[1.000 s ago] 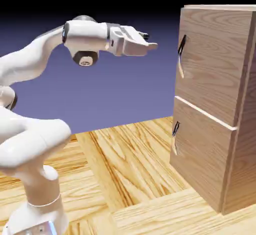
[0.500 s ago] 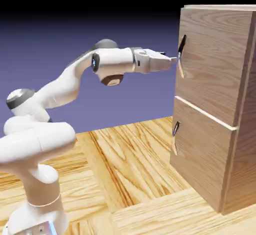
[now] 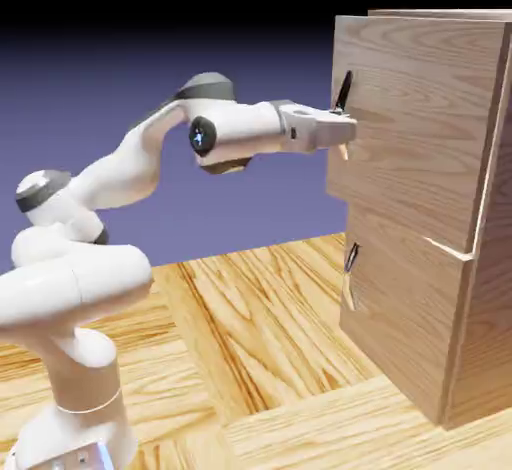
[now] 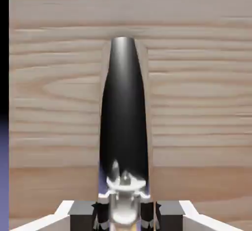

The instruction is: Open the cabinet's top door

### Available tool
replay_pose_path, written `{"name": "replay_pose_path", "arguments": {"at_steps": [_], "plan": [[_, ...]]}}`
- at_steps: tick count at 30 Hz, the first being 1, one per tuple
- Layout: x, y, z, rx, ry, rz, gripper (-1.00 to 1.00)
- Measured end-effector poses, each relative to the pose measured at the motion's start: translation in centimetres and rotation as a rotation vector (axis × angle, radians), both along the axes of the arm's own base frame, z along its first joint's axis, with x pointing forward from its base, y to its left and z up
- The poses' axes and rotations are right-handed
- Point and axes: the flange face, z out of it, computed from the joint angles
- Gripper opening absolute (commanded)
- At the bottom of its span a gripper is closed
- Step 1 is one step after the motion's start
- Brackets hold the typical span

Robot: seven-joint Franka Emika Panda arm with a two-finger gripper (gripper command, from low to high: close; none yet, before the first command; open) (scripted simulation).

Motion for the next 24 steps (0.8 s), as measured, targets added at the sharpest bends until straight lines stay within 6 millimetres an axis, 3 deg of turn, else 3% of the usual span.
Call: {"name": "replay_pose_path", "arguments": {"at_steps": [11, 24], "plan": [[-5.5, -6.2, 0.0, 0.000, 0.000, 0.261, -1.00], [-9.5, -14.2, 0.0, 0.000, 0.000, 0.544, -1.00]]}}
